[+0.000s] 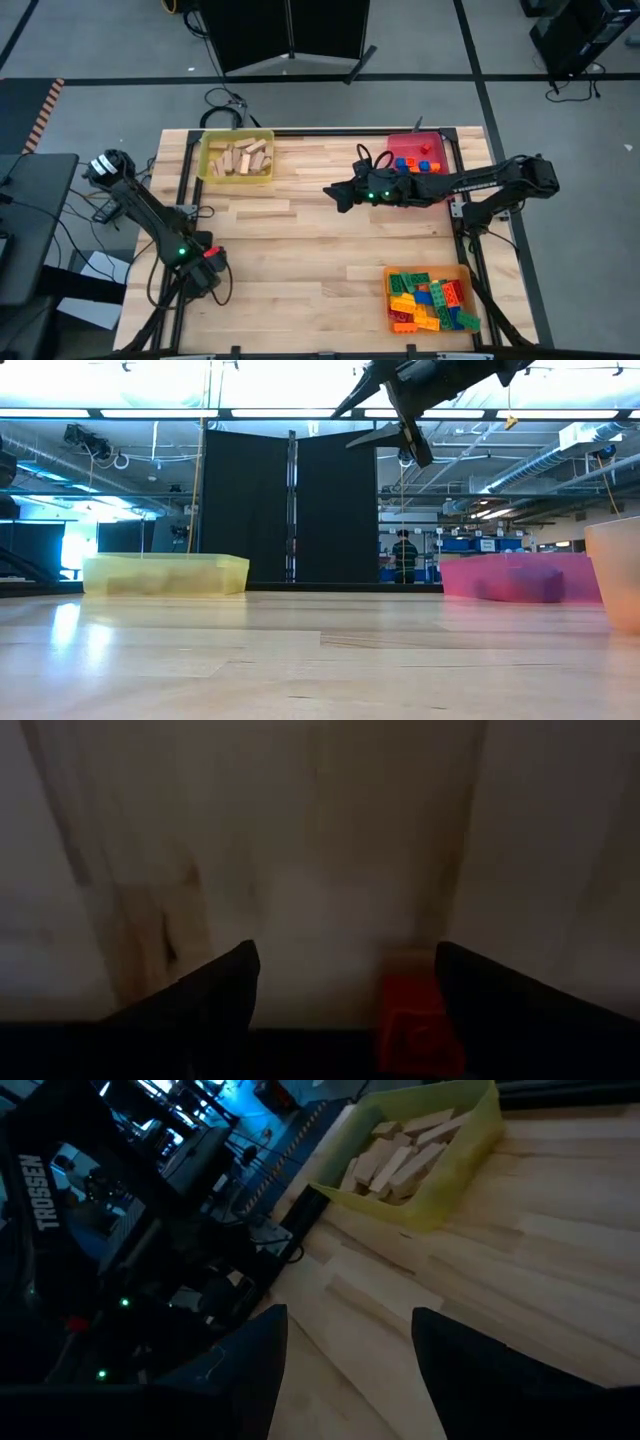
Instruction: Sort blocks by size
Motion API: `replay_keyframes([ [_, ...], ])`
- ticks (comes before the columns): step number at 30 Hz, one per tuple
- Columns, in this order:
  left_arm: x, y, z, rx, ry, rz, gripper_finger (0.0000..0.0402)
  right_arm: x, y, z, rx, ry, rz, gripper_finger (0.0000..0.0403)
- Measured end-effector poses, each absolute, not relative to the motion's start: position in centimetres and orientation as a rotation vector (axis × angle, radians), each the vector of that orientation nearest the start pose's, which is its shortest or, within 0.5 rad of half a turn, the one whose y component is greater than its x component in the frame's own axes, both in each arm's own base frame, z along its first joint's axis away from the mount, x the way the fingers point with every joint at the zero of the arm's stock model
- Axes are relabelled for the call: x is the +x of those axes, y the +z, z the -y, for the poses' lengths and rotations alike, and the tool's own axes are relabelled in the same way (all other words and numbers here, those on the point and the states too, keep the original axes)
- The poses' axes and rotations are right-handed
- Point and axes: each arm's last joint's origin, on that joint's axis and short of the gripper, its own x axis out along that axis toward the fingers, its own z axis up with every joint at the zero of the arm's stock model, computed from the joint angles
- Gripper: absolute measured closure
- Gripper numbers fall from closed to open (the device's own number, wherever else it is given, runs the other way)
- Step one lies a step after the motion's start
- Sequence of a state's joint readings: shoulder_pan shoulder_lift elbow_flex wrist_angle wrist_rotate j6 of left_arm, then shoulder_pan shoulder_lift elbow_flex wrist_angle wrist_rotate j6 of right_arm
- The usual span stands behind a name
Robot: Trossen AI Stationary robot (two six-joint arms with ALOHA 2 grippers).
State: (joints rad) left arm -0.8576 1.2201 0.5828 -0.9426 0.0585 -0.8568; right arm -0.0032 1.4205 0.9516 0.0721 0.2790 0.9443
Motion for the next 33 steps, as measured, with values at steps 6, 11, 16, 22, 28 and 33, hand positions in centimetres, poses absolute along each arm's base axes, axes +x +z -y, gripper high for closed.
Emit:
replay_keyframes([
  [6,10.5,15.7,12.4,-0.025,-0.051,-1.616,0.0092,31.4,27.1,0.9,0.878,-0.439,-0.227,0.0176],
  [11,10.6,15.8,12.8,-0.077,-0.101,-1.627,0.0092,31.5,27.1,0.8,0.879,-0.434,-0.224,0.0177],
  [16,10.6,15.8,12.9,-0.101,-0.123,-1.653,0.0092,31.5,27.1,0.4,0.869,-0.422,-0.23,0.0177],
  [22,10.0,15.8,12.9,-0.095,-0.121,-1.705,0.0092,31.5,27.1,0.0,0.865,-0.407,-0.238,0.0177],
  [28,9.3,15.8,13.3,-0.067,-0.12,-1.722,0.0092,31.5,27.1,-0.2,0.863,-0.402,-0.241,0.0177],
  [33,8.9,15.8,13.5,-0.021,-0.123,-1.691,0.0092,31.5,27.1,-0.2,0.863,-0.403,-0.241,0.0177],
])
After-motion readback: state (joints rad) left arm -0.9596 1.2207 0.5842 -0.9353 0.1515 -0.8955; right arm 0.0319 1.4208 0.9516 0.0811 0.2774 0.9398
